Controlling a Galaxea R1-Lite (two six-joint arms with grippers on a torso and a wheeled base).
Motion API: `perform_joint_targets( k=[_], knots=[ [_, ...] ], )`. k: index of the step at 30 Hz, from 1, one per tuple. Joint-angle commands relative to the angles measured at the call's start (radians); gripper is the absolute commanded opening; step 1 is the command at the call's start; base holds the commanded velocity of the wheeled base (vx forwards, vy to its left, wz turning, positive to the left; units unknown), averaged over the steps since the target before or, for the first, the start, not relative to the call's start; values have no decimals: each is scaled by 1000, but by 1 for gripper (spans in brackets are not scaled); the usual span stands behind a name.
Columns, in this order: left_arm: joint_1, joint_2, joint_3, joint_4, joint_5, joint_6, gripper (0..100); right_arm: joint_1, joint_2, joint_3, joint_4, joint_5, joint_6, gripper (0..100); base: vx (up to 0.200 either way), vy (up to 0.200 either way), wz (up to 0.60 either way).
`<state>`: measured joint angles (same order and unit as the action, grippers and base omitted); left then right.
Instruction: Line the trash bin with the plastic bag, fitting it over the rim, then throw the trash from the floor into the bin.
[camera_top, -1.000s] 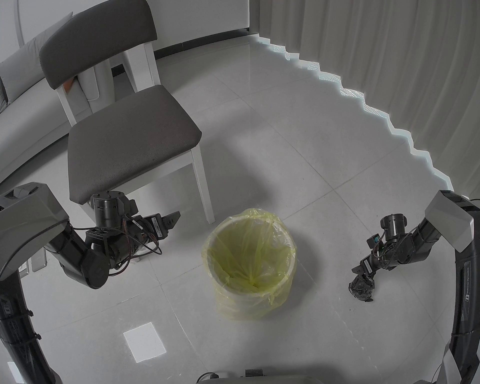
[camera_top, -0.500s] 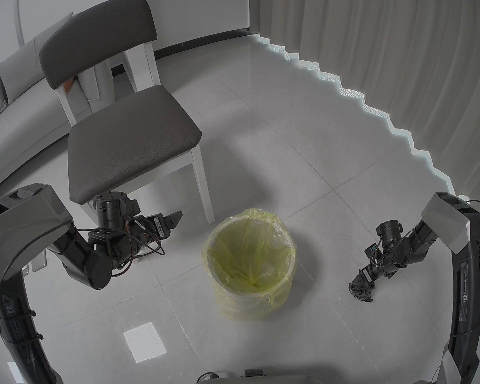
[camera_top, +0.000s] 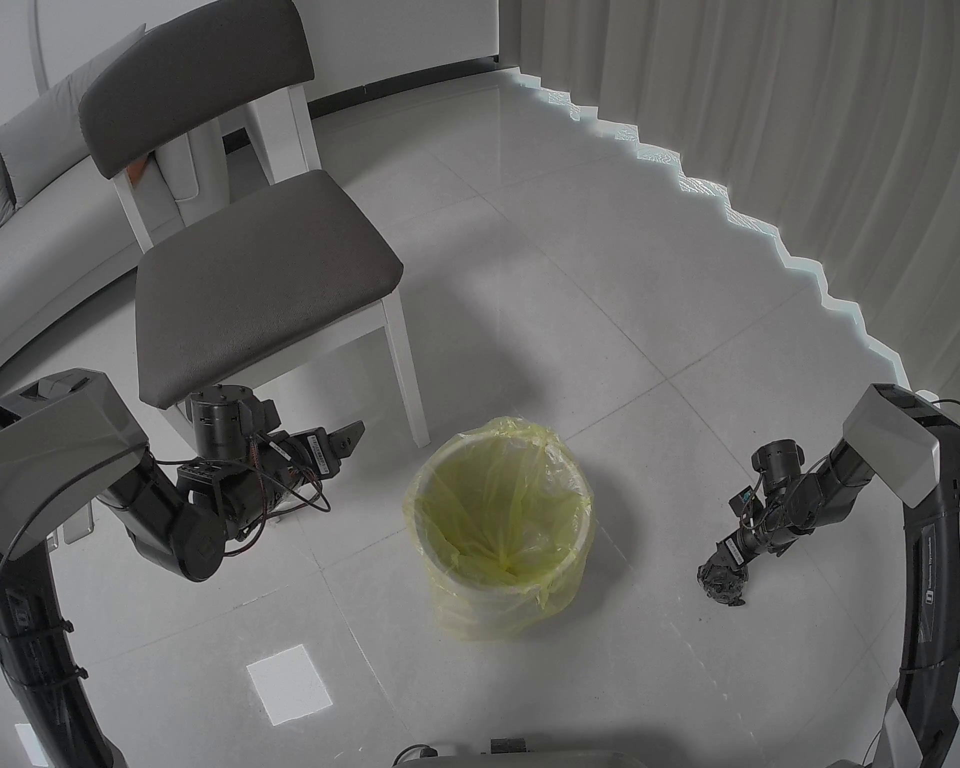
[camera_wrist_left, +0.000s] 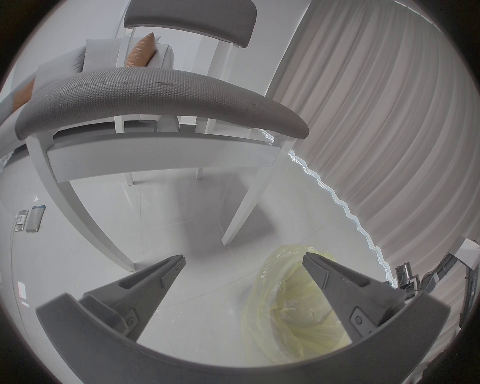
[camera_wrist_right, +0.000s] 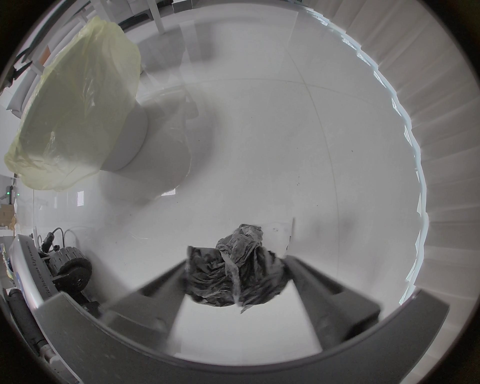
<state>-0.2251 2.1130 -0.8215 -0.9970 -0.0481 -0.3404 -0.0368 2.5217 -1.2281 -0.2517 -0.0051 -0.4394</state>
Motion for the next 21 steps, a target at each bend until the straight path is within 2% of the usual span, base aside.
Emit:
perform_joint_targets(
  k=[1, 6, 16, 21],
  knots=[
    [0, -2, 4, -2, 1, 0, 100, -2, 2, -11, 12, -6, 1, 0, 0, 0, 0],
    [-2, -1, 7, -3, -1, 0, 100, -8, 3, -25, 48, -12, 7, 0, 0, 0, 0],
    [-25, -13, 28, -11, 5, -6, 100, -8, -35, 50, 9, -10, -1, 0, 0, 0, 0],
    [-36, -27, 94, -103, 7, -3, 100, -6, -110, 140, -41, -6, -1, 0, 0, 0, 0]
  ],
)
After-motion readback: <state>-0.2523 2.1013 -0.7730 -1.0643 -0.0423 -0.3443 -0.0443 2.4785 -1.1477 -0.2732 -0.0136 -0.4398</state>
